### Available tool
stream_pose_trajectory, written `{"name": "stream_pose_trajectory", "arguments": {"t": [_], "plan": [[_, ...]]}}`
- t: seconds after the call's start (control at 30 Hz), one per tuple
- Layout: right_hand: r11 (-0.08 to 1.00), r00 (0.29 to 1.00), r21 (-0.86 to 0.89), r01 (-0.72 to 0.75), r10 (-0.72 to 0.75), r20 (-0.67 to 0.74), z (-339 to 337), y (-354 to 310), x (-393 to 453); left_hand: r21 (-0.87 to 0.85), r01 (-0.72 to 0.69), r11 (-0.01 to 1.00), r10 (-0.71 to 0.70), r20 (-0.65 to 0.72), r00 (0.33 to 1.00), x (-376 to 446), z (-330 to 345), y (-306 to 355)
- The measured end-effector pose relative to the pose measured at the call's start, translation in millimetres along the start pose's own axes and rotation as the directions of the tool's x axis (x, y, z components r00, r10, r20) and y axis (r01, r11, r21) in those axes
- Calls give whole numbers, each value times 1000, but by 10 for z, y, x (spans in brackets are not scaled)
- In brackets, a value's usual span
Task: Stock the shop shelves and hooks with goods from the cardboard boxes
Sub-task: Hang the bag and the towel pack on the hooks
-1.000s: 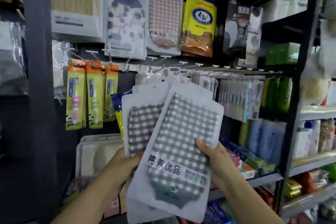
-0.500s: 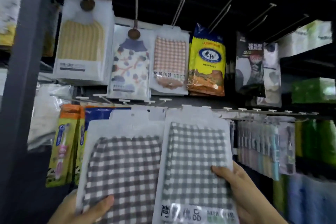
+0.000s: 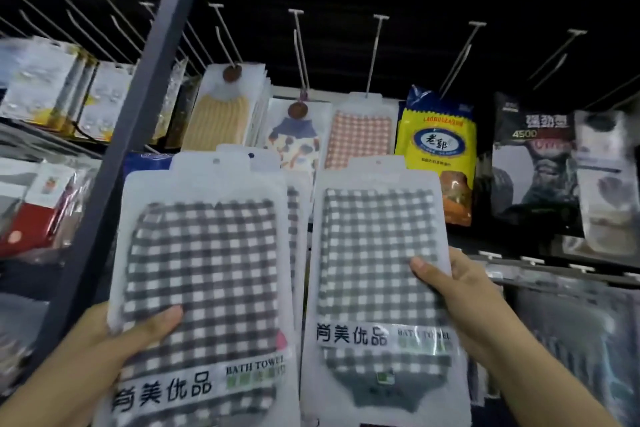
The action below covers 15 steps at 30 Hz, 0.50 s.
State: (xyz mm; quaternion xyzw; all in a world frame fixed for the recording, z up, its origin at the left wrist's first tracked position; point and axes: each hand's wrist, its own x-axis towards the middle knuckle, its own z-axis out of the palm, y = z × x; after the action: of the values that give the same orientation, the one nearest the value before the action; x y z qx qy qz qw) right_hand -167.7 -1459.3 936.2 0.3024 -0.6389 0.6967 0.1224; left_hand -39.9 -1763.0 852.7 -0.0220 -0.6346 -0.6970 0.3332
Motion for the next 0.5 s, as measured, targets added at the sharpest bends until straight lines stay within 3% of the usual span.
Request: {"name": "stream_pose_trajectory", "arguments": {"t": [0.03, 0.07, 0.13, 0.2, 0.37, 0.5], "plan": [[1000, 1000, 6, 14, -14, 16, -20, -22, 44, -146, 10, 989, -2, 54, 999, 48, 40, 162], [1000, 999, 11, 26, -26, 26, -36, -49, 94, -172, 22, 985, -15, 41, 999, 66, 99, 185], [998, 998, 10, 65, -65, 19, -71, -117, 221, -81, -60, 995, 61, 9, 998, 178, 155, 358], [993, 993, 4, 115, -115, 9, -96, -219, 393, -96, -101, 990, 97, -55, 994, 320, 233, 500], [981, 982, -30, 190, -190, 4, -99, -619, 971, -29, -148, 989, 148, 6, 989, 811, 331, 928], [964, 965, -44, 261, -263, -22, 13, -1003, 1474, 58, -248, 967, 250, -30, 968, 1331, 297, 1203]]}}
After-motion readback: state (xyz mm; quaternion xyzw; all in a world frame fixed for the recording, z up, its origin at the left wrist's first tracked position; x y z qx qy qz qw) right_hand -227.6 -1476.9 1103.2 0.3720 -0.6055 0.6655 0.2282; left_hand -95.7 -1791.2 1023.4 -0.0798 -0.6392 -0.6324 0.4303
